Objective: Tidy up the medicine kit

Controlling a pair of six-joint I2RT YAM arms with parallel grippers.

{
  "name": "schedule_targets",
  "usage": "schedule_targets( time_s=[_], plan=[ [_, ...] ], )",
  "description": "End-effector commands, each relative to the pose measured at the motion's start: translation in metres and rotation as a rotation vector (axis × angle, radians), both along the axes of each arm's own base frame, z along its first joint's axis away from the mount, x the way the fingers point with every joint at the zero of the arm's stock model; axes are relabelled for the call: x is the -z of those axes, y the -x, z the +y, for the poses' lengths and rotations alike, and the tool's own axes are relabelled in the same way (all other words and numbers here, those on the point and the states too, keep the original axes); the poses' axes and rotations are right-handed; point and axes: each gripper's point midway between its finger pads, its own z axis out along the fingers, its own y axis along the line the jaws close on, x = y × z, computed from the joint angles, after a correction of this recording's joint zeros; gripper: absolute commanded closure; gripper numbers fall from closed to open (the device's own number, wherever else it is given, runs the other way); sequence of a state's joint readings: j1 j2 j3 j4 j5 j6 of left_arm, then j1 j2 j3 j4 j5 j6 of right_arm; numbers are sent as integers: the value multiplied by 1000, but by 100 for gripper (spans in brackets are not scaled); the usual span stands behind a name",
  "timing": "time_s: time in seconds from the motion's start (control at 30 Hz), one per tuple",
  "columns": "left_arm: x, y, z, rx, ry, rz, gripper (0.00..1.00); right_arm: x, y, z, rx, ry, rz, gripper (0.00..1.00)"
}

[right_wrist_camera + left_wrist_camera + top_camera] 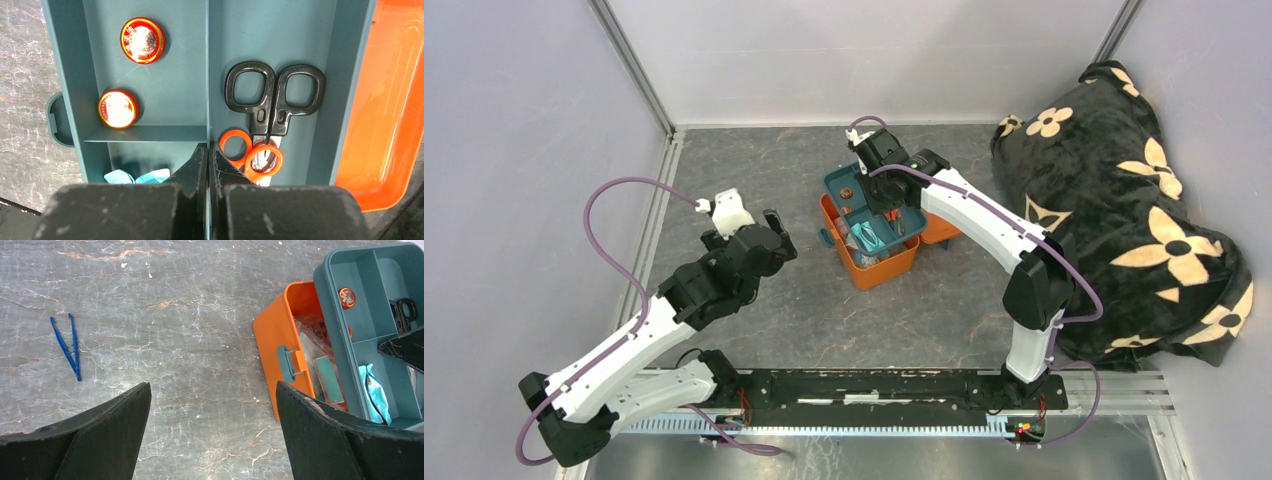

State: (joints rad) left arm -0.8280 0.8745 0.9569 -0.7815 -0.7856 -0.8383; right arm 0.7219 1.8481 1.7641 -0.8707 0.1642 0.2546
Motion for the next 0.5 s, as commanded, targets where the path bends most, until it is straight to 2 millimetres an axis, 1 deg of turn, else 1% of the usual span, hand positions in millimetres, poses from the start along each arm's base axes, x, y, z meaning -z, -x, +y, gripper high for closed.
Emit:
schedule_targets(
  time_s=[0.0, 0.3, 0.47],
  plan=[
    [-3, -1, 12, -68, -8, -30, 0, -4, -8, 10, 29, -21, -42, 100],
    [2, 0, 13, -69, -19, -21, 0, 15, 0, 17, 20, 1, -3, 100],
    [3, 0, 14, -72, -17, -22, 0, 24, 2, 14, 25, 20, 8, 100]
  ],
)
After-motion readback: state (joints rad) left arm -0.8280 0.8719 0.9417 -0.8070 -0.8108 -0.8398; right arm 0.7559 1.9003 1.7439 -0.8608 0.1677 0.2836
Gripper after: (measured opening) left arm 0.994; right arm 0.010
